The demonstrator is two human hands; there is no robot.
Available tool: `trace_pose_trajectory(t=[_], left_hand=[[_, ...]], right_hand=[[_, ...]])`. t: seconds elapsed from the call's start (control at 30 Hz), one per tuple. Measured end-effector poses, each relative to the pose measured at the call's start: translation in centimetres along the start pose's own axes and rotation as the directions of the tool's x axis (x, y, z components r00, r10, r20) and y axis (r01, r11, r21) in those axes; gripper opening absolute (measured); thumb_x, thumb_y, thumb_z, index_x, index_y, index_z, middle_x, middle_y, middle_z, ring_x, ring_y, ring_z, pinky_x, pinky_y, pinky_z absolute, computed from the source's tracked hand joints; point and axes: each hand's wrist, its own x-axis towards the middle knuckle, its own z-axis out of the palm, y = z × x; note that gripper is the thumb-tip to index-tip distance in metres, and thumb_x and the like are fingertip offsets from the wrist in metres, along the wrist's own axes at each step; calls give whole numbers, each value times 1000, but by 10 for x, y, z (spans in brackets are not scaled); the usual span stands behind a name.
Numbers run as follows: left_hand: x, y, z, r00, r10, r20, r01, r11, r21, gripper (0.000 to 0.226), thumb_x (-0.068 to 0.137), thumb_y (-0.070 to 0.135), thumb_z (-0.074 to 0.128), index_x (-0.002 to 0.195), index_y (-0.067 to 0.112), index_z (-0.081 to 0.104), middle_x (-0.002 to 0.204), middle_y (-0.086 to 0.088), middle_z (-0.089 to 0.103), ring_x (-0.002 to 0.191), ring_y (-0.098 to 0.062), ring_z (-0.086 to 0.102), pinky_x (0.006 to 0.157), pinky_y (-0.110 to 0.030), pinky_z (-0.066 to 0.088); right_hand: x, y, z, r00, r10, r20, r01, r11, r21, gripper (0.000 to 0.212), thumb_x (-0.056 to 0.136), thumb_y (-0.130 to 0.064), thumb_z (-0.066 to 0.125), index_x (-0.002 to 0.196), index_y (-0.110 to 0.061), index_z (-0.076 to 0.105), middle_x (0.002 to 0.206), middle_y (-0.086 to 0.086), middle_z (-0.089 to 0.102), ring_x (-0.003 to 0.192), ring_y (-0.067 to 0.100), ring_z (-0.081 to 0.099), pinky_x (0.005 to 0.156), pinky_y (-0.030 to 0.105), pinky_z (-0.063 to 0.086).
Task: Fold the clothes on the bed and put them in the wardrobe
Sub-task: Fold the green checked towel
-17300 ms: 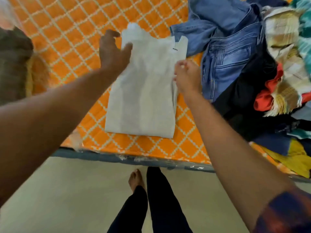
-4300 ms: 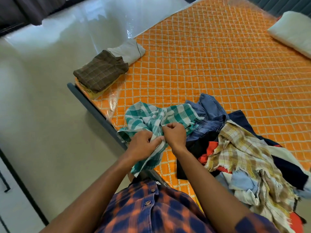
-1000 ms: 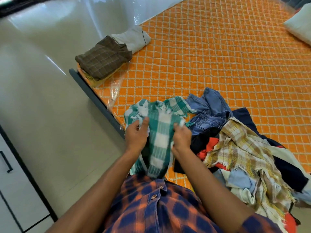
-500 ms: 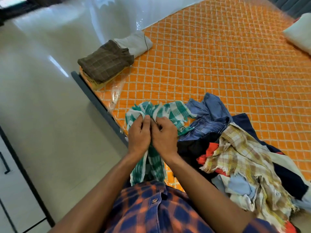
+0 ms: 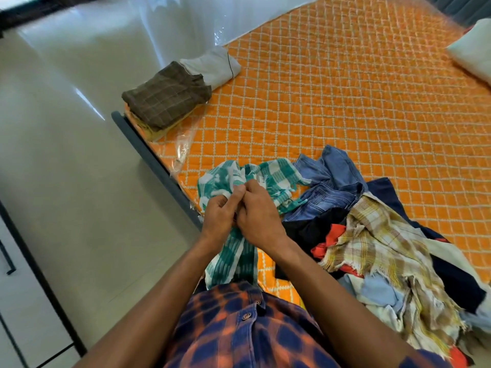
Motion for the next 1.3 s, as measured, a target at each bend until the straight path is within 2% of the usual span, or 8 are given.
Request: trace_pose_trajectory(t=[0.13,0.23,0.33,0.43,0.6,0.93,1.13,1.3], left_hand=[[1,1,5,988,-153,-5,153,988,-13,49,100,49,54,88,5,72,76,-12,70,73,-23,70,62,-32,53],[3,0,8,980,-191,-53,194,978,79,58,106,43,43,67,5,62,52,0,59,52,-13,59,51,-26,47],[3,-1,9,997,-63,-52,73,970,232,64,108,39,38,50,15,46,41,5,45,40,-10,43,49,-28,35],[6,0,5,991,119,-54,-93,935,342,61,108,37,40,54,12,54,48,-1,53,46,-18,51,50,-37,40],[21,30,-8,963,-10,-268,10,1000,0,58,107,41,42,64,7,60,49,-1,64,44,-14,60,55,-32,53],[7,105,-96,831,-74,-551,-270,813,-516,37,109,30,42,77,11,49,49,2,59,48,-10,61,51,-21,51],[-35,102,-169,678,-67,-732,-485,708,-514,28,108,25,43,84,11,49,50,3,60,50,-9,63,56,-21,54],[-90,69,-278,521,-66,-851,-632,640,-437,32,108,33,40,95,9,56,70,-7,61,64,-20,64,73,-31,59]], right_hand=[[1,5,-4,990,-57,132,71,992,-101,21,106,-14,46,105,-4,64,98,6,42,79,24,35,75,37,37],[-3,14,-7,989,-52,142,63,995,-79,16,104,-12,50,112,-8,63,99,7,45,79,26,38,72,36,34],[-10,17,-8,1000,19,0,-19,1000,18,40,100,-5,48,137,-13,61,101,6,55,81,21,47,72,31,37],[-19,23,-6,992,67,-111,-69,998,-9,47,94,0,50,138,-12,60,111,8,63,93,25,57,78,35,47],[-23,68,-6,937,267,-226,-298,948,-113,39,83,2,57,117,-13,71,111,6,70,99,29,64,69,32,42],[-36,151,-26,691,645,-326,-657,749,88,32,83,-9,67,112,-22,74,103,7,76,90,32,69,65,31,43],[-53,156,-8,549,781,-297,-728,621,289,31,89,-12,60,118,-14,71,115,15,72,104,39,65,75,36,44],[-32,115,35,393,896,-204,-749,441,495,27,95,-19,53,108,-6,73,107,19,72,94,40,64,73,37,42]])
